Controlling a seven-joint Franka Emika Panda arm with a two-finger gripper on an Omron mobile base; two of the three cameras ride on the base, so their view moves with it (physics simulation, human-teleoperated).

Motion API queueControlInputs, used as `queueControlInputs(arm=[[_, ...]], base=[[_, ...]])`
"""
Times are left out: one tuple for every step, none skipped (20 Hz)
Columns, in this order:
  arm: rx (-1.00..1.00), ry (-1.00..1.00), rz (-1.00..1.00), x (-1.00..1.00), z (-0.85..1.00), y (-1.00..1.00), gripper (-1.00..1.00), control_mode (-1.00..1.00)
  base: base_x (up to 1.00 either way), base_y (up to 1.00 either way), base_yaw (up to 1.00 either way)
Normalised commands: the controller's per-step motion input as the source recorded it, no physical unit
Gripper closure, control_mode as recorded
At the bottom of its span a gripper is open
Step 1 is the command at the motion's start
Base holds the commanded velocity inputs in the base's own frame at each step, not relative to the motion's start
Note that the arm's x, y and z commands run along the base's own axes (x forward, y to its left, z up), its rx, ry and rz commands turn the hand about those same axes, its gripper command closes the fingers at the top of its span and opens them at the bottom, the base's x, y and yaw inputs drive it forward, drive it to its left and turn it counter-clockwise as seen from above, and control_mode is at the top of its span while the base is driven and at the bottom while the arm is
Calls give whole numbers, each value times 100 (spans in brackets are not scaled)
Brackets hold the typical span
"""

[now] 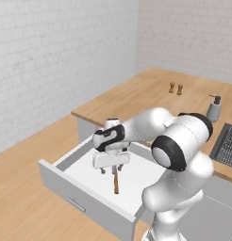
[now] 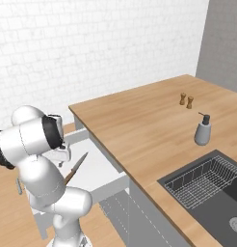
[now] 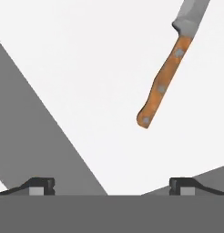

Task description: Pick up the knife from the drawer and place it on the cutting board. Then place the meat from the plate to the cutting board.

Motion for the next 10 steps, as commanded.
queueControlInputs(arm=[[-10, 4, 0, 26, -42, -9, -100, -100], [-9, 1, -1, 24, -35, -18, -100, -100], [-9, 1, -1, 21, -33, -17, -100, -100], [-8, 0, -2, 11, -29, -20, -100, -100], [-8, 0, -2, 6, -28, -18, -100, -100], [-5, 0, -2, 0, -21, -18, -100, -100], [-3, -2, -1, 0, -21, -17, -100, -100], [-2, -5, -1, 0, -29, -15, -100, -100], [-1, -9, -1, 0, -31, -15, -100, -100], [0, -9, -1, 0, -32, -18, -100, -100]], base=[[0, 0, 0], [0, 0, 0], [0, 0, 0], [0, 0, 0], [0, 0, 0], [0, 0, 0], [0, 0, 0], [0, 0, 0], [0, 0, 0], [0, 0, 0]])
